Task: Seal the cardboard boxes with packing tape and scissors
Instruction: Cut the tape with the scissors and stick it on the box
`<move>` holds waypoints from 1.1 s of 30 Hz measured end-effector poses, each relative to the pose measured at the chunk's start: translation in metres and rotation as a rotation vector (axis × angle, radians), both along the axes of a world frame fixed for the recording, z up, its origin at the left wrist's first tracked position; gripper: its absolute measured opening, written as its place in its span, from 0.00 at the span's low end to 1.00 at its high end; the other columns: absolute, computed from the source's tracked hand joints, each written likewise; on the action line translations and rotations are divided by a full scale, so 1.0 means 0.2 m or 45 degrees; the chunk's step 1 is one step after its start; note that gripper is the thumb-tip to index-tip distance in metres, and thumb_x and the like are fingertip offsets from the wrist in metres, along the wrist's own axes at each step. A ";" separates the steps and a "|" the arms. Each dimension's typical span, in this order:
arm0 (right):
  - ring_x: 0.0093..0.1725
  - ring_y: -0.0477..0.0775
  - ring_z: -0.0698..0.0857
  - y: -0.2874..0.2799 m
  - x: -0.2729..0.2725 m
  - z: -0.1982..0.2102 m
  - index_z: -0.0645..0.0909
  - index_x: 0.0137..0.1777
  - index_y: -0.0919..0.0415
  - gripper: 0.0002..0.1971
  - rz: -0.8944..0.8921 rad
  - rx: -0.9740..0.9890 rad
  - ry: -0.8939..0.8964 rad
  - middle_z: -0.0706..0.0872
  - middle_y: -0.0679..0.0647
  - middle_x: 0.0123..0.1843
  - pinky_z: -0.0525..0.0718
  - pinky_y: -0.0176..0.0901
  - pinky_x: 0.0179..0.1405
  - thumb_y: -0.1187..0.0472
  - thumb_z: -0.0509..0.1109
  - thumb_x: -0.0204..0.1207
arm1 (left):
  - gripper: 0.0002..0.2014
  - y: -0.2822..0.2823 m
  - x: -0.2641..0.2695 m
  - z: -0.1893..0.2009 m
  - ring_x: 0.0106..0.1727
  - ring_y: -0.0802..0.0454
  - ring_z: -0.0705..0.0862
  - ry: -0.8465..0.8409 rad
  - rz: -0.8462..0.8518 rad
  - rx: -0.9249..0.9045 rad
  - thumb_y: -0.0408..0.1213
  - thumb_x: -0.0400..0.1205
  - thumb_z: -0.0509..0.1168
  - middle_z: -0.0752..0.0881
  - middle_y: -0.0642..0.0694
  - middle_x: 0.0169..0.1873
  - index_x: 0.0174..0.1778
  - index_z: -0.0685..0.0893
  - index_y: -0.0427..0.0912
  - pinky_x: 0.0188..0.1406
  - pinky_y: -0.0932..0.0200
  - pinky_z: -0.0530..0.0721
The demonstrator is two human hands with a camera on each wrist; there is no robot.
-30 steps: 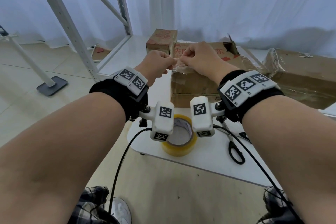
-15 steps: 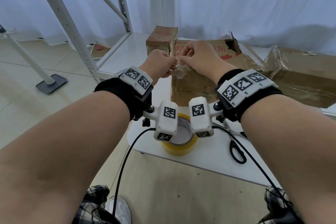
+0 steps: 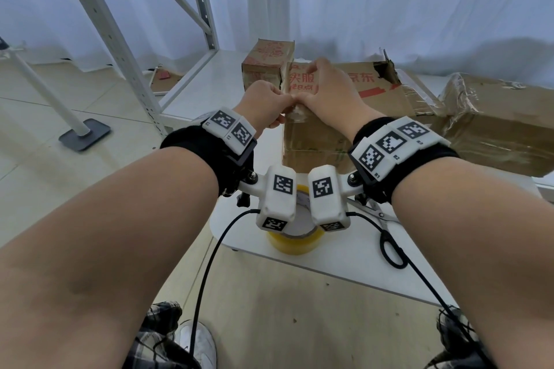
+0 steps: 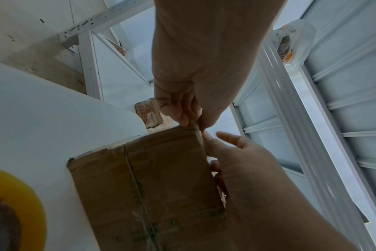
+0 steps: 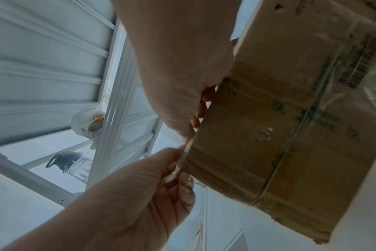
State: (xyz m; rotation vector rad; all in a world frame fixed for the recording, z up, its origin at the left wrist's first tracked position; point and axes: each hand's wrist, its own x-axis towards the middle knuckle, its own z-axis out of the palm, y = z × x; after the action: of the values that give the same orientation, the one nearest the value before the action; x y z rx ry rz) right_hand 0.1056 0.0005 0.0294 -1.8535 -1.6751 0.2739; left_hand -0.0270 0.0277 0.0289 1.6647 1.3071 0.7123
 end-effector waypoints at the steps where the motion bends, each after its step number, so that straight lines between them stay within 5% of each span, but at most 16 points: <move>1: 0.51 0.47 0.75 0.00 0.00 0.00 0.71 0.63 0.58 0.21 -0.010 0.012 0.015 0.76 0.49 0.55 0.75 0.40 0.50 0.53 0.74 0.76 | 0.12 0.00 0.00 0.00 0.23 0.59 0.78 0.011 0.001 0.006 0.41 0.80 0.70 0.83 0.47 0.27 0.36 0.82 0.38 0.21 0.71 0.77; 6: 0.59 0.53 0.77 -0.05 0.03 -0.01 0.81 0.56 0.56 0.07 -0.036 0.135 -0.293 0.79 0.53 0.60 0.72 0.45 0.61 0.57 0.67 0.80 | 0.13 -0.01 0.01 -0.02 0.20 0.60 0.79 0.077 -0.001 0.093 0.39 0.82 0.66 0.83 0.45 0.27 0.33 0.82 0.38 0.22 0.69 0.78; 11: 0.68 0.53 0.78 -0.11 0.04 -0.02 0.76 0.72 0.55 0.19 0.479 -0.011 -0.283 0.81 0.51 0.69 0.74 0.55 0.70 0.52 0.55 0.87 | 0.11 0.00 0.00 -0.03 0.18 0.58 0.81 0.028 0.019 0.071 0.37 0.81 0.67 0.82 0.38 0.30 0.38 0.83 0.32 0.23 0.62 0.80; 13: 0.80 0.52 0.66 -0.12 0.04 -0.03 0.64 0.82 0.54 0.24 0.470 -0.195 -0.450 0.70 0.51 0.81 0.57 0.56 0.82 0.48 0.49 0.88 | 0.12 0.00 -0.01 -0.03 0.18 0.60 0.81 0.041 0.010 0.016 0.39 0.82 0.65 0.83 0.40 0.31 0.39 0.83 0.33 0.24 0.63 0.80; 16: 0.85 0.47 0.50 -0.15 0.05 -0.03 0.50 0.85 0.53 0.29 0.391 -0.346 -0.610 0.53 0.49 0.86 0.38 0.57 0.83 0.43 0.40 0.87 | 0.14 -0.01 -0.01 -0.02 0.19 0.60 0.81 0.041 0.000 -0.003 0.42 0.83 0.66 0.82 0.44 0.30 0.35 0.78 0.39 0.24 0.66 0.79; 20: 0.85 0.48 0.46 -0.18 0.06 -0.04 0.46 0.86 0.56 0.34 0.331 -0.381 -0.606 0.47 0.52 0.87 0.39 0.54 0.84 0.37 0.39 0.85 | 0.12 -0.02 -0.05 -0.02 0.29 0.53 0.82 0.072 0.030 0.041 0.44 0.83 0.66 0.82 0.45 0.35 0.42 0.77 0.40 0.29 0.63 0.80; 23: 0.85 0.50 0.49 -0.20 0.08 -0.03 0.49 0.85 0.46 0.30 0.391 -0.288 -0.564 0.48 0.51 0.87 0.40 0.53 0.83 0.39 0.43 0.86 | 0.08 -0.02 -0.08 -0.02 0.33 0.54 0.82 0.034 0.008 0.196 0.40 0.84 0.65 0.81 0.47 0.39 0.51 0.77 0.39 0.34 0.61 0.81; 30: 0.85 0.51 0.51 -0.18 0.05 -0.04 0.53 0.84 0.46 0.26 0.335 -0.323 -0.585 0.53 0.47 0.86 0.44 0.54 0.83 0.43 0.40 0.87 | 0.14 -0.03 -0.12 -0.05 0.52 0.56 0.73 0.234 -0.234 0.494 0.42 0.84 0.64 0.77 0.46 0.57 0.64 0.86 0.46 0.62 0.60 0.75; 33: 0.85 0.56 0.53 -0.16 0.05 -0.05 0.55 0.83 0.40 0.25 0.299 -0.304 -0.600 0.56 0.49 0.86 0.48 0.57 0.83 0.42 0.41 0.87 | 0.14 -0.02 -0.13 -0.06 0.52 0.56 0.73 0.238 -0.210 0.515 0.42 0.85 0.64 0.75 0.47 0.55 0.65 0.85 0.47 0.61 0.62 0.73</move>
State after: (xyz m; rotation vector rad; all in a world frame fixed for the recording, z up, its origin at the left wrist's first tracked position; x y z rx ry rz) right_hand 0.1156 -0.0317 0.0192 -2.0026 -2.2728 0.1417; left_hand -0.0538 0.0244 0.0175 2.1823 1.1866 0.7723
